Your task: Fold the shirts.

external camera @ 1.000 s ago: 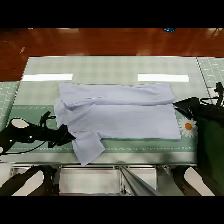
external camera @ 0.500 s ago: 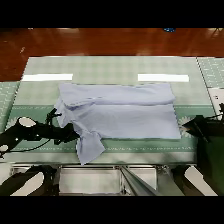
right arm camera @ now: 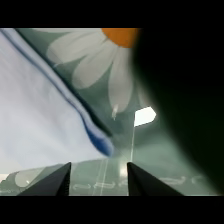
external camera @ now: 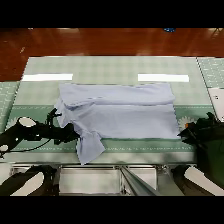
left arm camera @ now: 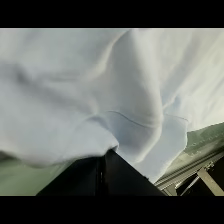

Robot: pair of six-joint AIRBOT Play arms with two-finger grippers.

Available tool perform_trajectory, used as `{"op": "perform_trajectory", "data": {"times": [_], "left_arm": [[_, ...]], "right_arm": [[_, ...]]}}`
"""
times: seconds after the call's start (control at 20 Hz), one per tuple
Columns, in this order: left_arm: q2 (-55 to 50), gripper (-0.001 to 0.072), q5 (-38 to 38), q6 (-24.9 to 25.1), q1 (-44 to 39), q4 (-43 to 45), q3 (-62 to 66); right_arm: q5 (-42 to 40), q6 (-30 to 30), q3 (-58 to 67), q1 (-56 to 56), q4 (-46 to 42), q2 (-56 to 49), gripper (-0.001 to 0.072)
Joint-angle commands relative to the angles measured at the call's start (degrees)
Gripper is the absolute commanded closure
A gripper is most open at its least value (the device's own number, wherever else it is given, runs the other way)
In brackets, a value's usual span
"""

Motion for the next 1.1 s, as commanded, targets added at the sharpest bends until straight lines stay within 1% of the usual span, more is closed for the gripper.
{"op": "perform_trajectory", "data": {"times": [0.0,0.15,0.25,0.3,0.35,0.4,0.5,0.55,0.6,0.65,0.8,0.9,1.0,1.05], "left_arm": [[-0.04,0.0691,1.49,0.00,-0.04,0.70,-0.04],[-0.02,0.0691,1.49,0.00,-0.04,0.70,-0.04],[-0.02,0.0691,1.53,0.00,-0.04,0.70,-0.02],[-0.02,0.0691,1.73,0.00,-0.02,0.70,0.02],[-0.02,0.0691,1.86,0.07,0.07,0.74,0.42],[0.00,0.0691,1.77,0.02,0.55,0.70,1.11],[-0.02,0.0691,0.42,0.02,3.39,0.70,3.45],[0.02,0.0692,-2.05,0.42,5.35,0.68,5.31],[0.24,0.0691,-4.66,2.40,6.88,0.22,7.23],[0.55,0.0691,-6.58,3.26,8.26,0.02,9.49],[0.55,0.0691,-6.64,3.13,10.32,-0.13,16.37],[-2.36,0.0692,-6.82,2.36,9.40,-0.13,21.86],[-7.08,0.0691,-6.78,2.32,7.10,-0.13,27.36],[-10.03,0.0691,-6.80,2.08,6.08,-0.13,30.62]], "right_arm": [[-2.80,-2.62,-0.04,0.11,5.42,-3.87,0.0304],[-7.06,-5.38,-0.04,0.11,12.20,-5.90,0.0304],[-7.76,-7.74,-0.04,0.11,16.22,-7.21,0.0318],[-6.88,-10.58,-0.04,0.11,19.32,-7.43,0.0451],[-4.98,-14.86,-0.02,0.11,23.06,-7.41,0.0649],[-2.49,-18.62,0.37,0.09,26.29,-7.41,0.0678],[1.14,-19.69,3.10,0.09,25.11,-7.37,0.0678],[2.19,-19.41,4.52,0.11,24.15,-7.26,0.0678],[2.45,-18.91,5.81,0.11,24.44,-6.86,0.0678],[2.34,-18.27,6.88,0.11,25.09,-6.34,0.0678],[2.67,-17.38,10.10,1.46,25.20,-5.95,0.0678],[0.59,-16.85,12.04,6.84,24.13,-6.34,0.0678],[-4.35,-15.82,15.08,12.74,23.89,-8.07,0.0678],[-7.32,-14.23,17.31,14.36,24.00,-9.33,0.0679]]}}
